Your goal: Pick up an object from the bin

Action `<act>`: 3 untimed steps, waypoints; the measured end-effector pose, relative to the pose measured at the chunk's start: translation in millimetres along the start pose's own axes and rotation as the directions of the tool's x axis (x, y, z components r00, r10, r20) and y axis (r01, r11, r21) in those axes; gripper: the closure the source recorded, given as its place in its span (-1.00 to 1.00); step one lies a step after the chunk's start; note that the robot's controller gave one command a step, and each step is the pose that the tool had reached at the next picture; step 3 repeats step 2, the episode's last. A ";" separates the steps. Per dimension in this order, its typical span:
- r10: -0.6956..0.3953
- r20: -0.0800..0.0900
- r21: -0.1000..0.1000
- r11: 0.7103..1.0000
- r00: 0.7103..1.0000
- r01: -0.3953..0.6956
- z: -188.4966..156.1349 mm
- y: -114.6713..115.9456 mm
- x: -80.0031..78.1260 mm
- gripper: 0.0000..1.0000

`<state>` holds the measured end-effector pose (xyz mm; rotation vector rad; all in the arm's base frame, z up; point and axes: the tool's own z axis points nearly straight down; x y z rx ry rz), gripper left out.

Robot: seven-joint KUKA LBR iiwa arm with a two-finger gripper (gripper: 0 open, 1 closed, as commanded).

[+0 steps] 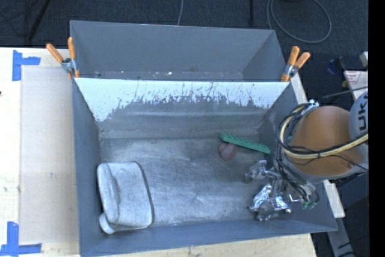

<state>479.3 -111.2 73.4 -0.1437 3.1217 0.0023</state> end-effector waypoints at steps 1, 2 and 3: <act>0.002 -0.017 0.000 1.000 1.000 -0.002 1.4 -0.8 4.6 1.00; -0.249 -0.009 0.000 0.968 0.968 0.249 -183.6 -1.2 -38.7 1.00; -0.249 -0.009 0.000 0.968 0.968 0.249 -183.6 -1.2 -38.7 1.00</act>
Offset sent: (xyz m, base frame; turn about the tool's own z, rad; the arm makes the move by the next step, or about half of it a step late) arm 0.0000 0.0000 0.0000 0.0000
